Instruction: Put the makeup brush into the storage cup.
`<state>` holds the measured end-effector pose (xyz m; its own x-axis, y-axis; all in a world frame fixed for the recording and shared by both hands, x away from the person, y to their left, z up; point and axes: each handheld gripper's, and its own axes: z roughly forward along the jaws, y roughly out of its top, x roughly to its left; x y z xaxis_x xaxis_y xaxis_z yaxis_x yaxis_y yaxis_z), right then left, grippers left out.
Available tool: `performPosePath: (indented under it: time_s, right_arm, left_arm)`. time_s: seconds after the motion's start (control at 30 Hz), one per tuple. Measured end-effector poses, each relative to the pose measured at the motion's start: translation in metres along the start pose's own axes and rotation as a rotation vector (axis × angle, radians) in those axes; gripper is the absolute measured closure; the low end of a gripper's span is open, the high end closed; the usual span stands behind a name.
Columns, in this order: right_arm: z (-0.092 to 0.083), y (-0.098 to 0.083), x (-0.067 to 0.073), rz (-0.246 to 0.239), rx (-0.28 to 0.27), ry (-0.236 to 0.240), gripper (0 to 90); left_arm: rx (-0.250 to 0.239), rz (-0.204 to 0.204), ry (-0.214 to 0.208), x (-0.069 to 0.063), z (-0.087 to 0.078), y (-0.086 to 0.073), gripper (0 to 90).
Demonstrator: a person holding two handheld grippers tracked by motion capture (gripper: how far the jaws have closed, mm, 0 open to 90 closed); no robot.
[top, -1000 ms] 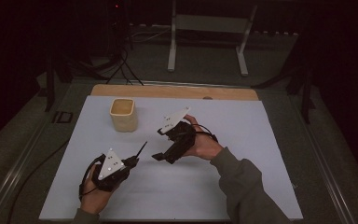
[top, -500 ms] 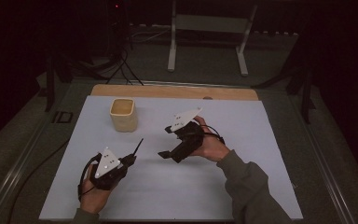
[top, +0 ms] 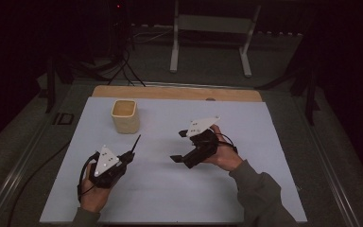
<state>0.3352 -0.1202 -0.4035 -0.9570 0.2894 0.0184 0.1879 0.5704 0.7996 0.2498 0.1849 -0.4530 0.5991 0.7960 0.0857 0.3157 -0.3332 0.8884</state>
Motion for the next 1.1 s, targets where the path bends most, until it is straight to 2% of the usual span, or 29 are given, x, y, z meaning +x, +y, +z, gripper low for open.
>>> performPosePath:
  time_s: [0.07, 0.1, 0.13, 0.2, 0.43, 0.53, 0.67, 0.87, 0.97, 1.1]
  right_arm:
    - [-0.001, -0.002, 0.000, 0.004, -0.004, -0.005, 10.7]
    - [-0.001, -0.005, 0.000, 0.012, -0.008, -0.011, 10.7]
    - [-0.003, -0.010, -0.001, 0.032, -0.024, -0.017, 10.7]
    - [-0.005, -0.015, -0.001, 0.040, -0.030, -0.022, 10.7]
    - [-0.010, -0.034, 0.000, 0.074, -0.043, -0.057, 10.7]
    - [-0.009, -0.043, 0.003, 0.084, -0.040, -0.099, 10.7]
    - [-0.011, -0.051, 0.005, 0.088, -0.045, -0.119, 10.7]
    - [-0.017, -0.067, 0.010, 0.116, -0.084, -0.164, 10.7]
    - [-0.021, -0.075, 0.012, 0.133, -0.099, -0.202, 10.7]
    - [-0.025, -0.085, 0.014, 0.148, -0.114, -0.213, 10.8]
  left_arm:
    - [-0.004, -0.007, 0.003, 0.001, 0.000, 0.000, 86.3]
    - [-0.020, -0.029, 0.014, 0.004, 0.000, 0.000, 86.3]
    - [-0.029, -0.039, 0.018, 0.006, 0.000, 0.001, 86.3]
    - [-0.040, -0.053, 0.020, 0.008, 0.000, 0.001, 86.2]
    - [-0.054, -0.062, 0.044, 0.011, 0.004, 0.003, 86.2]
    - [-0.056, -0.061, 0.058, 0.012, 0.006, 0.002, 86.2]
    - [-0.064, -0.067, 0.063, 0.014, 0.007, 0.003, 86.2]
    - [-0.081, -0.080, 0.072, 0.017, 0.009, 0.002, 86.2]
    - [-0.093, -0.089, 0.074, 0.020, 0.010, 0.003, 86.2]
    - [-0.109, -0.102, 0.082, 0.024, 0.010, 0.004, 86.2]
